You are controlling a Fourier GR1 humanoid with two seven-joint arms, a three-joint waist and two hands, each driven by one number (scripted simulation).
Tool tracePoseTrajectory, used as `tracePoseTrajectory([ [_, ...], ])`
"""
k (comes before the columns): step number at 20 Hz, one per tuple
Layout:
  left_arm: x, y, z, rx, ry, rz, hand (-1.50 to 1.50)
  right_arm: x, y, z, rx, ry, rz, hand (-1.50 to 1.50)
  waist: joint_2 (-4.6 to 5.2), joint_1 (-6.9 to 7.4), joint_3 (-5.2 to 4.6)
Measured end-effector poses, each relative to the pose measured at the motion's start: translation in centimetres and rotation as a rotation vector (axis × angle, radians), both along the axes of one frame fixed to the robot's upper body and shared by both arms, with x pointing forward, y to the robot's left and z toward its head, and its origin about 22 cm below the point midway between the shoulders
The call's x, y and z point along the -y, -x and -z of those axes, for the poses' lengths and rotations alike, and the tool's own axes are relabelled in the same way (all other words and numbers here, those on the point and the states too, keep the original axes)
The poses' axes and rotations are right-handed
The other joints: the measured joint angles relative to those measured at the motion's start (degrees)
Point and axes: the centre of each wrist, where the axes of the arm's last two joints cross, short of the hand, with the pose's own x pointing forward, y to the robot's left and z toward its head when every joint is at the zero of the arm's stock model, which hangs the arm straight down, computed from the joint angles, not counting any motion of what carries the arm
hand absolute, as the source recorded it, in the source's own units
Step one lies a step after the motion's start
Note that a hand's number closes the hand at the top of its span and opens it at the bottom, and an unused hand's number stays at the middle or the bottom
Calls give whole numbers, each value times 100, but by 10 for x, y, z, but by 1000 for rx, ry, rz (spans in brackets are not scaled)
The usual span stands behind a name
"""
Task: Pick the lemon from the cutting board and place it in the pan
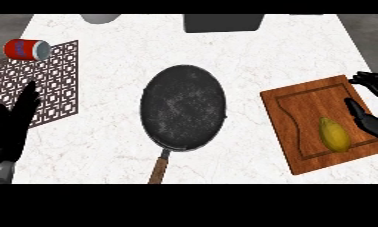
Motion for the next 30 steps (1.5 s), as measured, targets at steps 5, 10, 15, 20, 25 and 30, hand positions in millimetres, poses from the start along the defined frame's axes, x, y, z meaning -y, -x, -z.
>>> tracePoseTrajectory([
  [5, 4, -11, 5, -51, 5, 6, 0, 58, 33, 8, 50, 37, -60, -150, -20, 107, 0],
  [10, 4, -21, 5, -66, 2, 8, 0, 89, 46, -22, 13, 237, -99, -150, -33, 141, -7],
  [15, 4, -21, 6, -72, 0, 13, 0, 99, 44, -77, -108, 552, -132, -150, -41, 179, -19],
  [20, 6, -24, 10, -73, -8, 25, 0, 76, 31, -119, -247, 853, -179, -150, -33, 227, -27],
  [25, 8, -26, 10, -76, -4, 23, 0, 42, 26, -128, -377, 1077, -213, -150, -39, 240, -22],
  [30, 8, -30, 11, -70, -4, 29, 0, 14, 22, -115, -477, 1213, -241, -150, -35, 256, -15],
])
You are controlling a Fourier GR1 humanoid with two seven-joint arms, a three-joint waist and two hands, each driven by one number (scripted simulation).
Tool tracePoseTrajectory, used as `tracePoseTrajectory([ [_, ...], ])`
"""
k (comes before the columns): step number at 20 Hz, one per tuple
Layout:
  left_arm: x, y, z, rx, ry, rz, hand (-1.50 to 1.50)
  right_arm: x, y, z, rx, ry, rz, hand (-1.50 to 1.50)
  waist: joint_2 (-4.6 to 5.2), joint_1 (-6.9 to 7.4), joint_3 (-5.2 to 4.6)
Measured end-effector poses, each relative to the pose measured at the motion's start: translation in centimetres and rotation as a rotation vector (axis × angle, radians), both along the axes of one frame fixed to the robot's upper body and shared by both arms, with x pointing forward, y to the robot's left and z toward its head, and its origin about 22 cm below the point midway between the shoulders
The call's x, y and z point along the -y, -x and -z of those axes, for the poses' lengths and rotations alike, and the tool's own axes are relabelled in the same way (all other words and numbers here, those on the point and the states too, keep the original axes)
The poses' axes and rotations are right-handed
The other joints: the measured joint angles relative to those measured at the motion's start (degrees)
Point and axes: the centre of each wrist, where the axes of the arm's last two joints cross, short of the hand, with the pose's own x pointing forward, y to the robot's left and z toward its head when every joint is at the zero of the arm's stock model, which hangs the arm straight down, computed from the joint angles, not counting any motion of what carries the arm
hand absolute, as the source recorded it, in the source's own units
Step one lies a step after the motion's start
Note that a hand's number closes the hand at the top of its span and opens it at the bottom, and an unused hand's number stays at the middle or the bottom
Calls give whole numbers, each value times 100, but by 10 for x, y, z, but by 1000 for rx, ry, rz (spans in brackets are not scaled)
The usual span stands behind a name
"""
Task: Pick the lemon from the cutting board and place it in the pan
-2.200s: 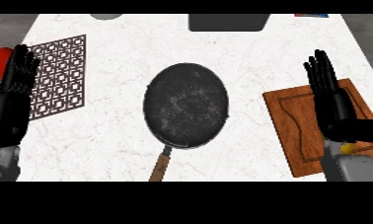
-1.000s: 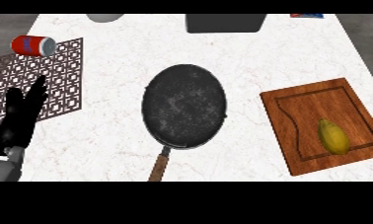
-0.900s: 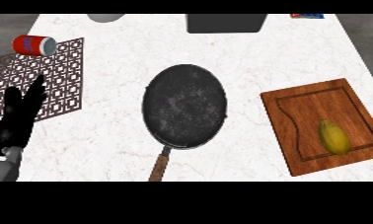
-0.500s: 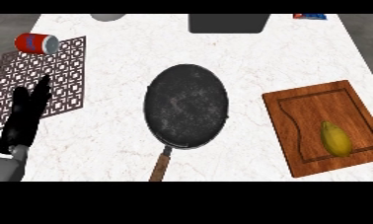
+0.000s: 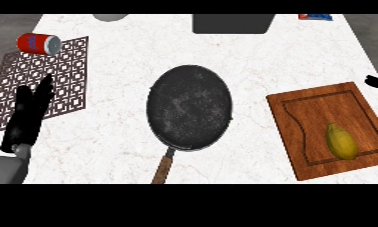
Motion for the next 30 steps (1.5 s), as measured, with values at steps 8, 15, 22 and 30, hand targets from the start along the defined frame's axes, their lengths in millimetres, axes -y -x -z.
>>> tracePoseTrajectory([
  [8, -4, 6, -5, -8, -2, 0, 0, -20, 2, 36, -82, 99, 10, -150, -6, -10, 7],
  [15, -2, 4, -5, -5, -6, 0, 0, -24, 2, 66, -89, 179, 31, -150, -7, -16, 7],
  [22, 3, -1, -3, -3, 0, -6, 0, -27, -1, 83, -115, 206, 23, -150, -5, -24, 8],
  [30, -4, 5, -2, 0, -4, -5, 0, -28, -9, 97, -114, 208, 22, -150, -6, -18, 8],
])
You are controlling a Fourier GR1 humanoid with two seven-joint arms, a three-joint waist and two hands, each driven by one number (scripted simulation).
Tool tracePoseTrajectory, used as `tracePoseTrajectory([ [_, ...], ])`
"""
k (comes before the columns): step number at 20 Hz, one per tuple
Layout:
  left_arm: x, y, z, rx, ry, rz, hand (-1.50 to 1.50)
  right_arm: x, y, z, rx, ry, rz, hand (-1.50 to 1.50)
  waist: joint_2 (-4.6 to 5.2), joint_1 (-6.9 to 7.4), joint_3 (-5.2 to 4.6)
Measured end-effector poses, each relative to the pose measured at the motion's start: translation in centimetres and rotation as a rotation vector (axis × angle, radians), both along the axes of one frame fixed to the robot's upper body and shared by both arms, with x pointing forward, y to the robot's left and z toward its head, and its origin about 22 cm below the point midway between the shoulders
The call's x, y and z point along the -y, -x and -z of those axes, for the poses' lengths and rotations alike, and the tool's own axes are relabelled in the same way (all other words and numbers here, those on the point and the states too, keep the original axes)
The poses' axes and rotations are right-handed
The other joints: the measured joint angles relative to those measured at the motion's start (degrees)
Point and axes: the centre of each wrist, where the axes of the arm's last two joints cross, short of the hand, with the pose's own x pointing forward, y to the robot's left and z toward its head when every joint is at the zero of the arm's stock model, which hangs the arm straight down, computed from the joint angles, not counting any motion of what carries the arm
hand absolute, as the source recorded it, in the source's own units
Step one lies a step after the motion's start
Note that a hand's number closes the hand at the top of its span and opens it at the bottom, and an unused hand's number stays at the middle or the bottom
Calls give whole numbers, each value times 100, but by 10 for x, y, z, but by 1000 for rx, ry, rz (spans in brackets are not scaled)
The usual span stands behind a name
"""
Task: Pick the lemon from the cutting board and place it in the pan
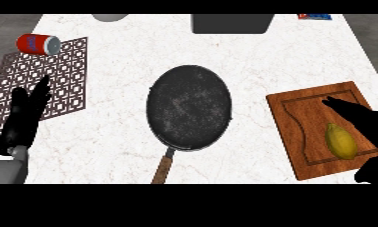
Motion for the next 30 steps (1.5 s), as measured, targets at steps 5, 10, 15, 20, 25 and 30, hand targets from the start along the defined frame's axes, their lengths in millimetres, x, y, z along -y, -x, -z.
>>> tracePoseTrajectory([
  [5, 4, -1, -2, -6, 5, -1, 0, 3, 1, 13, -15, 7, 2, -150, -1, -3, -1],
  [10, 4, -3, 0, -6, 0, 0, 0, -2, -5, 22, -33, 23, 14, -150, 0, -1, 0],
  [15, 7, -3, 1, -7, 7, -2, 0, 0, -8, 35, -48, 45, 31, 150, 1, 0, -1],
  [20, 6, -1, 3, 3, 7, 2, 0, -1, -15, 33, 13, 89, -31, 150, 2, 2, 0],
  [25, 7, -3, 3, -2, 6, 0, 0, 10, -16, 43, 82, 118, -48, 150, -5, 6, -8],
  [30, 1, 1, 5, -10, 10, -2, 0, 12, -9, 41, 101, 92, -44, 150, -7, -6, -9],
])
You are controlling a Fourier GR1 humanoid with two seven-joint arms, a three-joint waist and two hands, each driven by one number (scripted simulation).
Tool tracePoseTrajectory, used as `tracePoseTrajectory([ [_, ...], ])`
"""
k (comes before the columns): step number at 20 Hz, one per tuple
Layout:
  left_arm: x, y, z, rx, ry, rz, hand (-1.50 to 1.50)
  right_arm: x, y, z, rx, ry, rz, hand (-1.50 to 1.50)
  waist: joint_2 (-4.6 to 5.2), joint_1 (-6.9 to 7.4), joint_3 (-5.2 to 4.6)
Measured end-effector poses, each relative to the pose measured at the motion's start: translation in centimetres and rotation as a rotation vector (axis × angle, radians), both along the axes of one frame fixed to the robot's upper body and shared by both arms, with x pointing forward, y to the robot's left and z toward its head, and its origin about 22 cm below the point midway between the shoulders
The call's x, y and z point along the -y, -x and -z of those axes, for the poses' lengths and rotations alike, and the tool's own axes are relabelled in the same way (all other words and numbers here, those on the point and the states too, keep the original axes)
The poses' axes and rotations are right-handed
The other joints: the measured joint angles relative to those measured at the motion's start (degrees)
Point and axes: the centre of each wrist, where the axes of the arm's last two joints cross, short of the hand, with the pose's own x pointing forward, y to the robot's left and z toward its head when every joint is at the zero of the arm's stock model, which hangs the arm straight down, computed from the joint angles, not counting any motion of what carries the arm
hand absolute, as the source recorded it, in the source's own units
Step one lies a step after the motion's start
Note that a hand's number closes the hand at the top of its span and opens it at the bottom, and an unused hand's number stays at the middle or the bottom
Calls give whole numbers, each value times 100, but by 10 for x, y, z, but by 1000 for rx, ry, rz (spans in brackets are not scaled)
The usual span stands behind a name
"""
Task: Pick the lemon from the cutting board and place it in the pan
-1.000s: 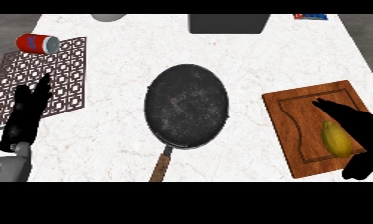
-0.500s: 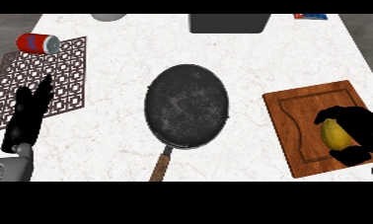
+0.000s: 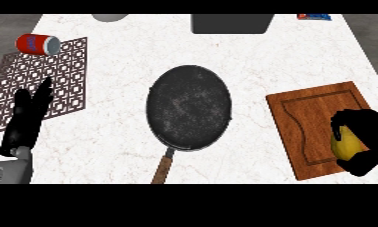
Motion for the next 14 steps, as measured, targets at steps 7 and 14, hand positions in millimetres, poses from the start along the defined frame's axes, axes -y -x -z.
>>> tracePoseTrajectory([
  [7, -5, -2, 4, 2, -1, -8, 0, -43, 42, 7, 8, -43, 75, 150, -8, -48, -2],
  [14, -5, 0, 4, -4, -10, -15, 0, -69, 55, -33, 332, -209, 31, 150, -31, -88, 7],
])
